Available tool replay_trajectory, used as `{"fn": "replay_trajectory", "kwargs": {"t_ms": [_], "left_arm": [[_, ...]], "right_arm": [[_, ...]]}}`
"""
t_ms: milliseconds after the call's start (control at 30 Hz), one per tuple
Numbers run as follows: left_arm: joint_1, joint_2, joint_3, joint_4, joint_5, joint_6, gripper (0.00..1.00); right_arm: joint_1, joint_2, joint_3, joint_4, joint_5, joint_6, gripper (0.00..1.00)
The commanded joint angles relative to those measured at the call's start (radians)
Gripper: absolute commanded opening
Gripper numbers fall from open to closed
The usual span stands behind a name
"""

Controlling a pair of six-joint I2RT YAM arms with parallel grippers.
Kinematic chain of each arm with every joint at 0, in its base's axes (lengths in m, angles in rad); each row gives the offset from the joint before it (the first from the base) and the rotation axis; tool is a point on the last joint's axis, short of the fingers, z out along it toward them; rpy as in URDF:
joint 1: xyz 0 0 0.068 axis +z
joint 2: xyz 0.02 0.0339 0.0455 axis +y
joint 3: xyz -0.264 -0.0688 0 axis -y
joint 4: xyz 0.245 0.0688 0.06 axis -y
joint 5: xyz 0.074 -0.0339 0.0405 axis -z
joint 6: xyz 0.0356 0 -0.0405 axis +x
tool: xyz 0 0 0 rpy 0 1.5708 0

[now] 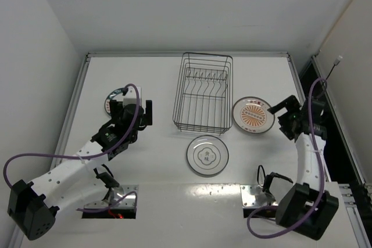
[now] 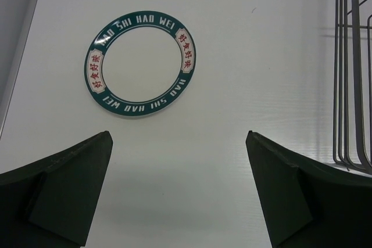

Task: Load the plates into the dish rack

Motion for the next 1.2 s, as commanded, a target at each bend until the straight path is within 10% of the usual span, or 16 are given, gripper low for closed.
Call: {"fn": "replay_trajectory", "kwargs": {"t_ms": [0, 567, 733, 1167], "left_arm": [[-0.006, -0.010, 0.029, 0.016, -0.003, -0.009, 1.00], [-0.006, 0.010, 0.047, 0.007, 0.024, 0.000, 1.00], [-0.006, 0.010, 0.047, 0.007, 0.035, 0.000, 1.00], [-0.006, 0.031, 0.056, -0.005, 0.035, -0.009, 1.00]], "right_arm": [[-0.068, 0.030, -0.108, 0.098, -0.192, 0.003, 1.00], [-0.114, 0.366, -0.285, 0.393, -0.203, 0.209, 0.46], [-0.093, 0.386, -0.325, 0.459, -0.160, 0.348, 0.43], [-0.102, 0.473, -0.305, 0.485, -0.119, 0.284, 0.00]]}}
